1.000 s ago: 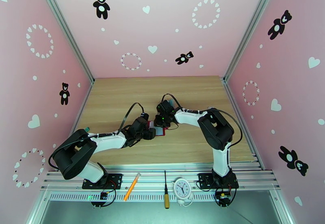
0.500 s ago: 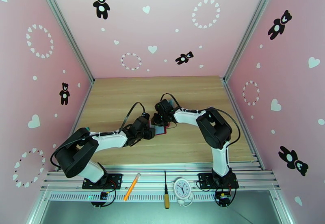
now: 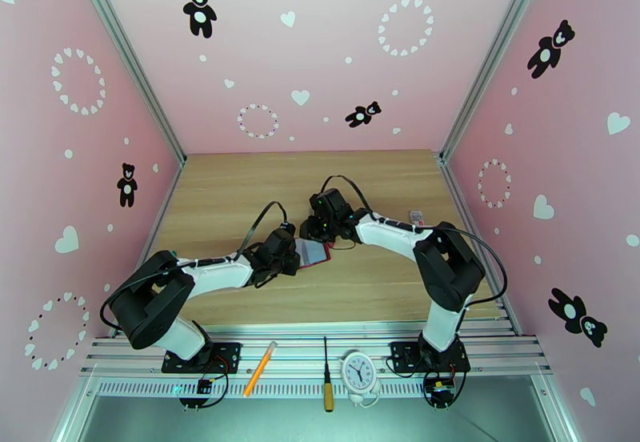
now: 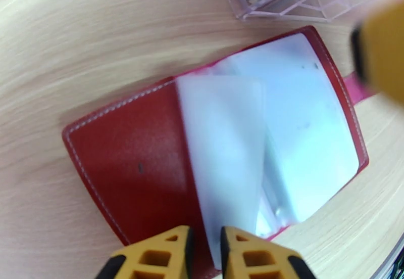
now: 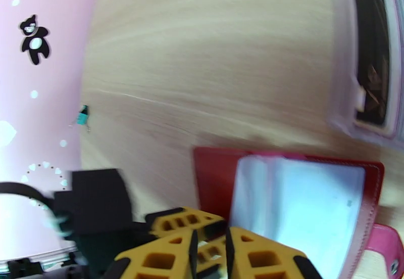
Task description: Put the credit cards into the card holder
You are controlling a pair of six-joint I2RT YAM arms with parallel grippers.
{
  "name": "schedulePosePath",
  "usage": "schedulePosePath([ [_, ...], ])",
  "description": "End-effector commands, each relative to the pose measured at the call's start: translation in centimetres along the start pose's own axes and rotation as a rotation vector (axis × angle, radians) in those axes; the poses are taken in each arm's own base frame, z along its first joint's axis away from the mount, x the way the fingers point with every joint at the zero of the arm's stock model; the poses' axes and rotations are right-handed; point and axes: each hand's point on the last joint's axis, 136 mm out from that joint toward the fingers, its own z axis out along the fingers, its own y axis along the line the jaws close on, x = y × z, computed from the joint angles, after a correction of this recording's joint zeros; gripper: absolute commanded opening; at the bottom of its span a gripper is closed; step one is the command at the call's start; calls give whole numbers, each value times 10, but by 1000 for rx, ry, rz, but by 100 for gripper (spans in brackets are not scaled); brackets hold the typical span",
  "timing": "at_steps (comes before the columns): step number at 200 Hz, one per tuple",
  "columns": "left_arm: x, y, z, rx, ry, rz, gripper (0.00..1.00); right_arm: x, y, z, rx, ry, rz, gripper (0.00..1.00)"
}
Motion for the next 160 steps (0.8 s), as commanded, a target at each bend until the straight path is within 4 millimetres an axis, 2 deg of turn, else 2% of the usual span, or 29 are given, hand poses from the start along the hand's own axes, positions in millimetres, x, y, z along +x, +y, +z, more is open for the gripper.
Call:
schedulePosePath([
  [1, -2, 13, -4, -88, 14, 38, 26, 15, -24, 13, 59, 48, 12, 23],
  [35, -11, 23, -12, -168, -3, 56, 32, 20, -37, 24, 91, 75, 19, 22],
  [66, -14, 32, -14, -226, -11, 58, 35, 24, -40, 30, 85, 94, 27, 22],
  [117, -20, 53, -25, -320, -39, 10, 35, 21, -21, 29, 50, 83, 4, 22],
  [160, -28, 51, -38, -290, -80, -14, 39, 19, -4, 36, 11, 95, -6, 22],
])
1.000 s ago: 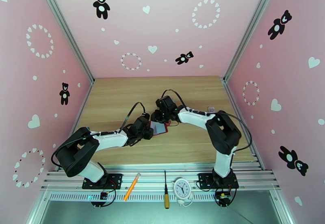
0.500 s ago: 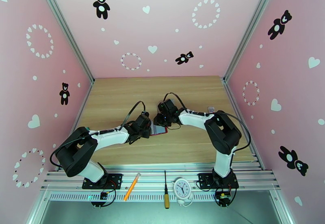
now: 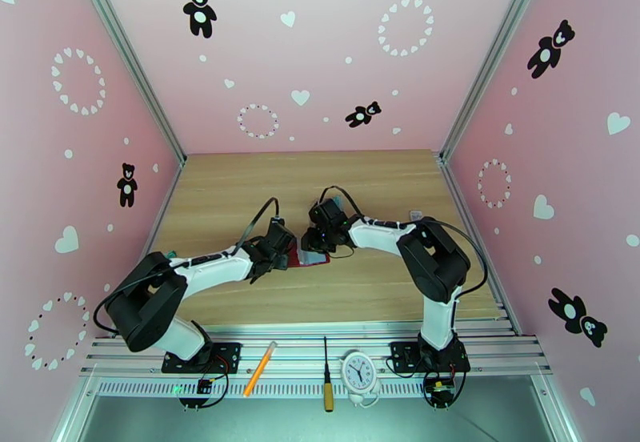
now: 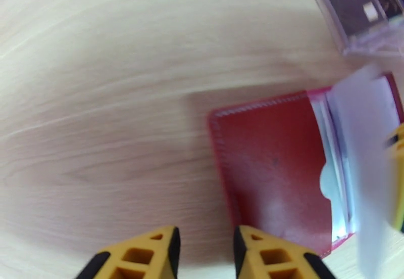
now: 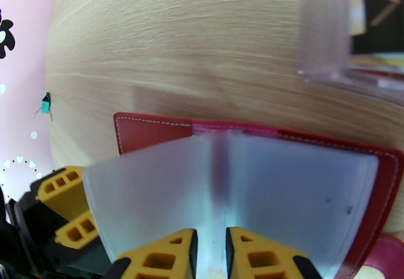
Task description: Put the credit cards into the card holder
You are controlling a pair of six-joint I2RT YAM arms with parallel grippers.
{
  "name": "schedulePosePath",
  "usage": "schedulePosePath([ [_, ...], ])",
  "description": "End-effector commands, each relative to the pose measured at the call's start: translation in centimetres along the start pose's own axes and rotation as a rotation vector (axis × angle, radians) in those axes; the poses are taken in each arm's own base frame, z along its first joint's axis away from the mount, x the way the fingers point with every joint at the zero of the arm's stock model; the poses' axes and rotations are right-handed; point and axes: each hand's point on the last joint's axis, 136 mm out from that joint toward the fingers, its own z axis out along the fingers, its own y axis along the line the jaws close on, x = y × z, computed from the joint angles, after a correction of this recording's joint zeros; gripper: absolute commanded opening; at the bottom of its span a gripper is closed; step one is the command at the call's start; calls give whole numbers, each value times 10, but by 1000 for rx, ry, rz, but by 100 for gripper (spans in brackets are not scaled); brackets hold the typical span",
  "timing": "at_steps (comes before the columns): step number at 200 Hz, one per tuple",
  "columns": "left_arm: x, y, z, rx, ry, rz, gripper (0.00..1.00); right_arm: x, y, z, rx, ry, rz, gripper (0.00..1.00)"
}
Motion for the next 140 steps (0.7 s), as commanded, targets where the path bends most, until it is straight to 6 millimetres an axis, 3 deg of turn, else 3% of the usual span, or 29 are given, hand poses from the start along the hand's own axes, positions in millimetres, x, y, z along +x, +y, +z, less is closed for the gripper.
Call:
schedulePosePath([
  [1, -9, 6, -11, -8, -38, -28, 39, -3, 16, 7, -36, 14, -9, 22],
  [37, -13, 4, -17, 21, -56, -44, 42, 3, 20, 23, -56, 47, 4, 22],
  [75, -11, -22, -18, 172, -47, -51, 46, 7, 9, 33, -33, 59, 17, 22],
  [140, 9, -26, 5, 170, 32, -51, 47, 4, 8, 45, -87, 32, 96, 21],
])
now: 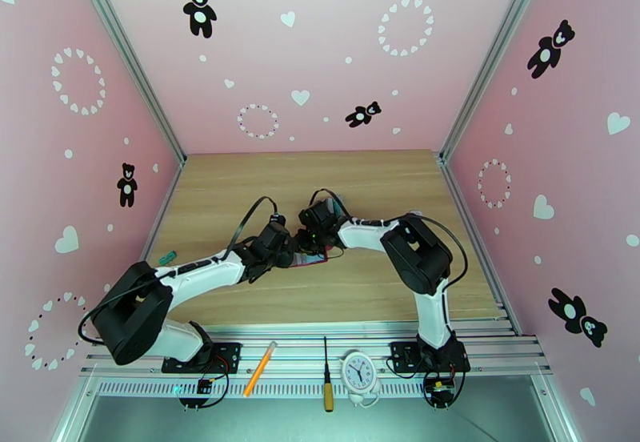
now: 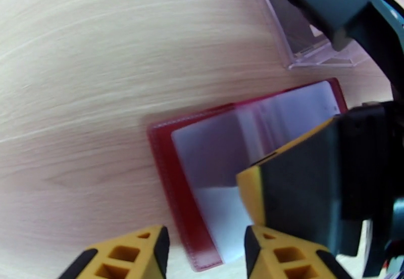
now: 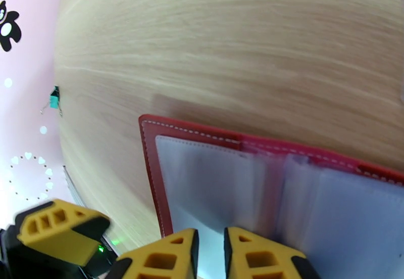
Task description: Put the credit cards into the card holder
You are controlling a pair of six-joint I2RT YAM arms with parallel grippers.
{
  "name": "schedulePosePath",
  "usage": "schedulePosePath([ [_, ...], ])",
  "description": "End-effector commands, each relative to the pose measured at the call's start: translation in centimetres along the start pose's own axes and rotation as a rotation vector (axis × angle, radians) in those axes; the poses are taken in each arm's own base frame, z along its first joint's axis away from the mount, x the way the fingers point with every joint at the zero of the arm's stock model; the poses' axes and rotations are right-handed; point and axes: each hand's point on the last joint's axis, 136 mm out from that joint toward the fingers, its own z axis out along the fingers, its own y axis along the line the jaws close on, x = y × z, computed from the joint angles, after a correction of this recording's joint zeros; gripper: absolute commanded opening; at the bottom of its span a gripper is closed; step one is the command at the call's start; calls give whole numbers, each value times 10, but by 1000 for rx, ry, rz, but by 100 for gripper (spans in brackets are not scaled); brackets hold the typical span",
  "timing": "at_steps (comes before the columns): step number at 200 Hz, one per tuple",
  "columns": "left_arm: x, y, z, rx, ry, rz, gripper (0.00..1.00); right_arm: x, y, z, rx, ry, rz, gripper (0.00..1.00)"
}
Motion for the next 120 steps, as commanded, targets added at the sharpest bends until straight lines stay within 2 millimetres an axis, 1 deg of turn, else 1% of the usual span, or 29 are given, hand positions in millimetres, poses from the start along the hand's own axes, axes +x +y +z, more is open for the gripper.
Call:
schedulePosePath([
  [1, 12, -2, 11, 19, 45, -13, 47, 1, -7, 10, -19, -11, 53, 21],
  [18, 15, 1, 13, -2, 57, -14, 48, -5, -4, 2, -43, -44, 63, 21],
  [34, 16, 2, 13, -3, 55, -16, 48, -12, -1, -11, -60, -76, 60, 22],
  [44, 16, 3, 12, -6, 53, -13, 48, -16, 5, -21, -75, -94, 50, 23],
  [72, 16, 7, 15, -43, 62, 6, 48, -18, 17, -39, -83, -113, 20, 25],
  [89, 18, 10, 22, -70, 84, 21, 48, -17, 14, -45, -62, -116, 11, 25],
  [120, 21, 10, 28, -72, 95, 25, 48, -10, 0, -43, -9, -92, 11, 25],
])
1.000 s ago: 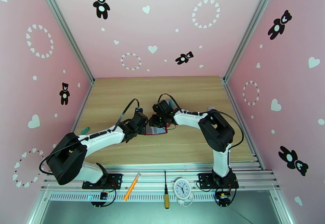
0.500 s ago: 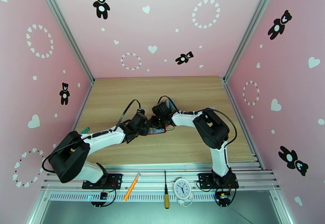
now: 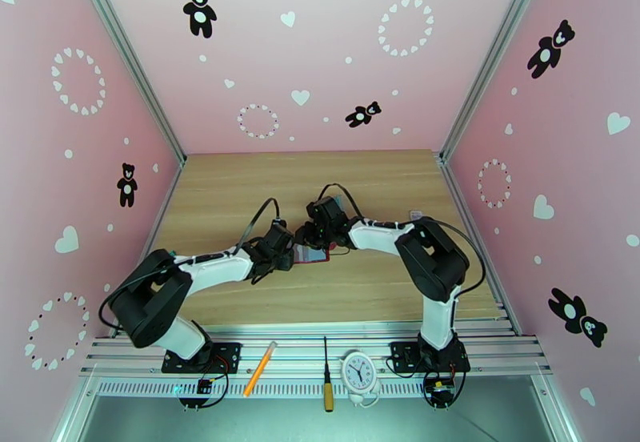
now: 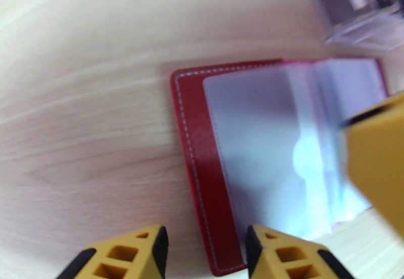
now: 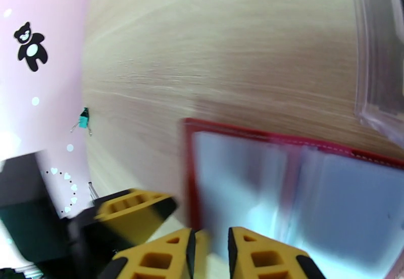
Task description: Put the credit cards into the card holder
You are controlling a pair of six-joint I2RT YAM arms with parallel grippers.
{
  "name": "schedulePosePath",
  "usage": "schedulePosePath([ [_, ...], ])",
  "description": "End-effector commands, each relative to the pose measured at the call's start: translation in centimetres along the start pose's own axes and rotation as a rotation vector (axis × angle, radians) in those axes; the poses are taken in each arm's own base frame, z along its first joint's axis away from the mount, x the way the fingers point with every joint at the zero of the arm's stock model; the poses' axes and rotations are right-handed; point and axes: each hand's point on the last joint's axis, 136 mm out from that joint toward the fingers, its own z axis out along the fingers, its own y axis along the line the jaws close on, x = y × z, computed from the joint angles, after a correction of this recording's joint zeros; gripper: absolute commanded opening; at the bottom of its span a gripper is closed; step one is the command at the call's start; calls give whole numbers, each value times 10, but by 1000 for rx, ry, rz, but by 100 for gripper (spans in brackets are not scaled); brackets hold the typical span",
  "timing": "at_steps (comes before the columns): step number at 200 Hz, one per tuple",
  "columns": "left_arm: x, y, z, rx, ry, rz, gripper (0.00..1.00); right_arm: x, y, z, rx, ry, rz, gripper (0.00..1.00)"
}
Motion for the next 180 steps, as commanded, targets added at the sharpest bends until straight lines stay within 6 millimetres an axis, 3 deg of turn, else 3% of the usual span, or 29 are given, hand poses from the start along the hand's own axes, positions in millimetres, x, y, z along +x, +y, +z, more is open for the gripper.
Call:
schedulePosePath([
  [1, 1, 1, 3, -17, 12, 18, 48, 8, -13, -6, 59, 18, -6, 25],
  [73, 3, 11, 3, -70, 21, 36, 35, 17, -32, 7, 103, 69, 2, 24],
  [180, 1, -11, 1, 54, 21, 47, 25, 26, -31, 27, 93, 111, 0, 24],
])
